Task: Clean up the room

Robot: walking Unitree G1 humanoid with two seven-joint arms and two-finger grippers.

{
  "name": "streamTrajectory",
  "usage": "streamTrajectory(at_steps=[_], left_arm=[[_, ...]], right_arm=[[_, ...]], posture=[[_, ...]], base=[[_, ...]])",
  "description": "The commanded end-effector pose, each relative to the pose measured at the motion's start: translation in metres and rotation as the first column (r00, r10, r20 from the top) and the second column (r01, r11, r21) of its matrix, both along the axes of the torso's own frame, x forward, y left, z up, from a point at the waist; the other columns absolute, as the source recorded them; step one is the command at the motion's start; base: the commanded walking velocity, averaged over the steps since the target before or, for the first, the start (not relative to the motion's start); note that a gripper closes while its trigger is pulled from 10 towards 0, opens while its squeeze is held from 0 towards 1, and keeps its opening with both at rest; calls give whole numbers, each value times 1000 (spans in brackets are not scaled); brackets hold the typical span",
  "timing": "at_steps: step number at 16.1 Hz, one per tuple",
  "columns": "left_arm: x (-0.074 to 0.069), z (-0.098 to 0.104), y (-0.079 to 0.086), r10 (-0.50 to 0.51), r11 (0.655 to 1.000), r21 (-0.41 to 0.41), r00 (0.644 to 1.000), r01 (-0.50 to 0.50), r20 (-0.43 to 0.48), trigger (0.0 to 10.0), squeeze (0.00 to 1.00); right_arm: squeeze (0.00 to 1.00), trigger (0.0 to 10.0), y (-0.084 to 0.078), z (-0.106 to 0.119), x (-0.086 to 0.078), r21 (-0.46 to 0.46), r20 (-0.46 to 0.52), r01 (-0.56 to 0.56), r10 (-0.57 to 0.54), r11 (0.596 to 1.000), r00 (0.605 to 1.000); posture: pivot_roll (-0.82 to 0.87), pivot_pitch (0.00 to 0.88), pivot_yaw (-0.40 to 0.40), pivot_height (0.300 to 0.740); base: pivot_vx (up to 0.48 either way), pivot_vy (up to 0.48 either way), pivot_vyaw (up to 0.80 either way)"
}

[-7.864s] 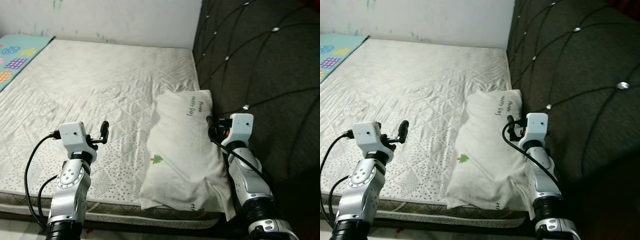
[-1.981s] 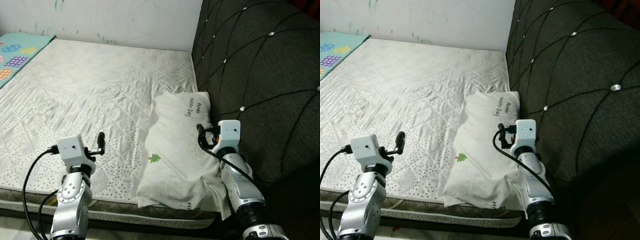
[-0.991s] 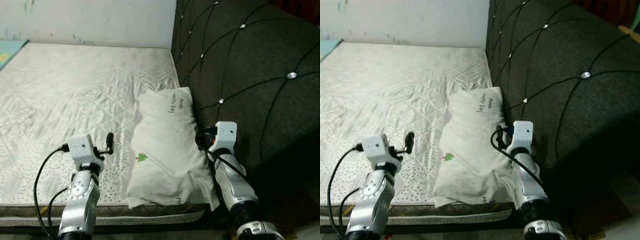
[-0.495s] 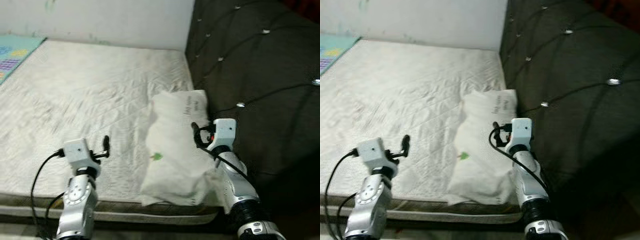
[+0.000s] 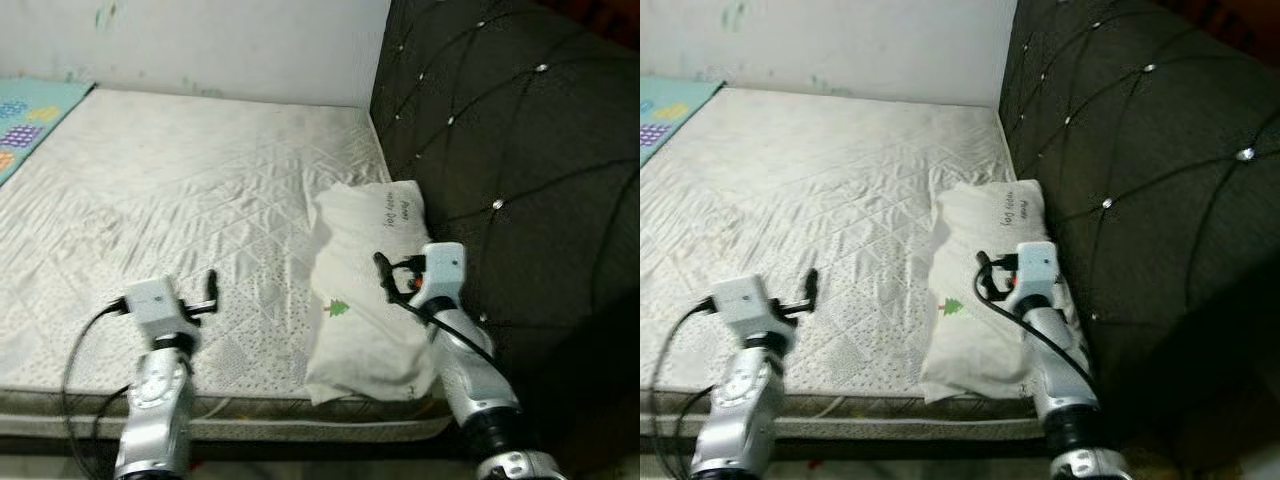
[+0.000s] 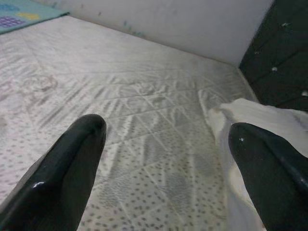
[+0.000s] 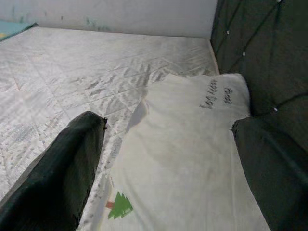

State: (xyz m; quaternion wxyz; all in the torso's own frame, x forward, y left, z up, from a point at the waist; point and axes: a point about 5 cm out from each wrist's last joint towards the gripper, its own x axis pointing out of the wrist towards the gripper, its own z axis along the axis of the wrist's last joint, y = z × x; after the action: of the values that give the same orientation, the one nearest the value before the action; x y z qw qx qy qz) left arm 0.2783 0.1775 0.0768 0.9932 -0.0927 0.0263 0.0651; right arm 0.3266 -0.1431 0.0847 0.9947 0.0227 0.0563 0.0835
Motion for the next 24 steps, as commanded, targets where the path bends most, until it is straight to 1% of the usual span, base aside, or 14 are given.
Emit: streamTrajectory(at_steps=[1,2,4,6,9,10,14,24], left_arm=[[-1,2,6,14,1000,16,1000,-14,2,10000,0],[-1,2,6,16,1000,17,1000,-16,2,10000,0],[0,2,7,18,1000,21,1000,-18,1,10000,0],[0,2,8,21,999,25,1000,-21,0,10000,0],[0,2,9,21,999,29,1000,-21,-3,10000,0],[0,2,9,22,999,29,1000,-21,-3,10000,0],[0,2,8,23,999,31,1000,-23,-4,10000,0],[3,1,7,19,999,35,1000,-18,-5,10000,0]], right_arm=[[0,10000,4,1,0,0,-2,-12,12,1000,1000],[0,10000,5,1,0,-23,-2,-14,14,1000,1000],[0,10000,5,2,0,-119,30,9,-5,993,1000],[0,10000,7,4,0,-57,38,-19,21,998,999],[0,10000,5,5,2,-124,53,8,-2,992,999],[0,10000,6,3,2,-101,27,-13,16,995,1000],[0,10000,9,1,-1,-98,25,-49,52,994,998],[0,10000,9,2,0,-109,24,-70,73,992,997]], posture=[[-80,13,-33,740],[-78,14,-33,740],[-79,16,-32,740],[-80,19,-31,740],[-83,21,-31,740],[-83,21,-31,740],[-81,17,-31,740],[-84,3,-32,740]], base=[[0,349,0],[0,356,0],[0,360,0],[0,360,0],[0,382,0],[0,386,0],[0,389,0],[0,400,0]])
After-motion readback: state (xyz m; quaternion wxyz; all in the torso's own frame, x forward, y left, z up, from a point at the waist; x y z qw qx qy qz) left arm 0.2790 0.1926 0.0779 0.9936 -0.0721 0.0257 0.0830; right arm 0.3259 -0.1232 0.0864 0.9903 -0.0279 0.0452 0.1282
